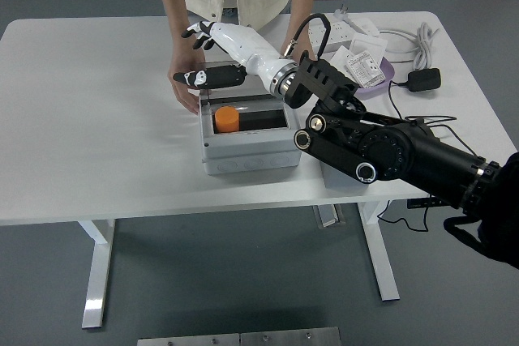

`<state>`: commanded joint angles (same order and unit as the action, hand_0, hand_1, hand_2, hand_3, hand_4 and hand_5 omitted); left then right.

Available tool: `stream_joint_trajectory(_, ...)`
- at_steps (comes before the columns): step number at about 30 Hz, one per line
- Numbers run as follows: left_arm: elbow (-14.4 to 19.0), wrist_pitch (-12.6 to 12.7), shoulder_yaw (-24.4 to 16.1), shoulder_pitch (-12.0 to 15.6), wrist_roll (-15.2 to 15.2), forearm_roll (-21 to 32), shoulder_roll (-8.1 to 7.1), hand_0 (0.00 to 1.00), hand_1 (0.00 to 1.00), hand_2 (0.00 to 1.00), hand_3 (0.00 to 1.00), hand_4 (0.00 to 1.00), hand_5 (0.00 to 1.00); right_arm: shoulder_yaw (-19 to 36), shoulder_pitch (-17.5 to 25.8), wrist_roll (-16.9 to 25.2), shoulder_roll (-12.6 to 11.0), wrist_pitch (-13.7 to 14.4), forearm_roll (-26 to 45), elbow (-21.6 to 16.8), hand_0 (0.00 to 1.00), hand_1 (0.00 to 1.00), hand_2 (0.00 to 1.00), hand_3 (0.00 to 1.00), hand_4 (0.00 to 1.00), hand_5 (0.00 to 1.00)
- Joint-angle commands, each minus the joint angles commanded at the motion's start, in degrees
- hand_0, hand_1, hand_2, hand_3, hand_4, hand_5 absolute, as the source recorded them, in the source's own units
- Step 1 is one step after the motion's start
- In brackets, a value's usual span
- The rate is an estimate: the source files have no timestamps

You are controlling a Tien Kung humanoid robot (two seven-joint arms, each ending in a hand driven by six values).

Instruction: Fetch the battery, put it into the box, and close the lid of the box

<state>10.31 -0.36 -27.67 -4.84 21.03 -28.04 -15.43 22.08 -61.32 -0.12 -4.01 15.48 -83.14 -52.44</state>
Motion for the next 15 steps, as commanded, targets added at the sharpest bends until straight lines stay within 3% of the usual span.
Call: stream_joint_trajectory(15, 0.00, -0.04, -0.02, -0.06, -0.07, -0.30, -0.11, 0.573, 0.587, 0.504, 0.555, 0.523, 0.002, -1.06, -1.22, 0.76, 0.30, 0.47, 1.76, 2.58, 0.763, 0.676, 0.681, 0.794, 0.877, 0.623)
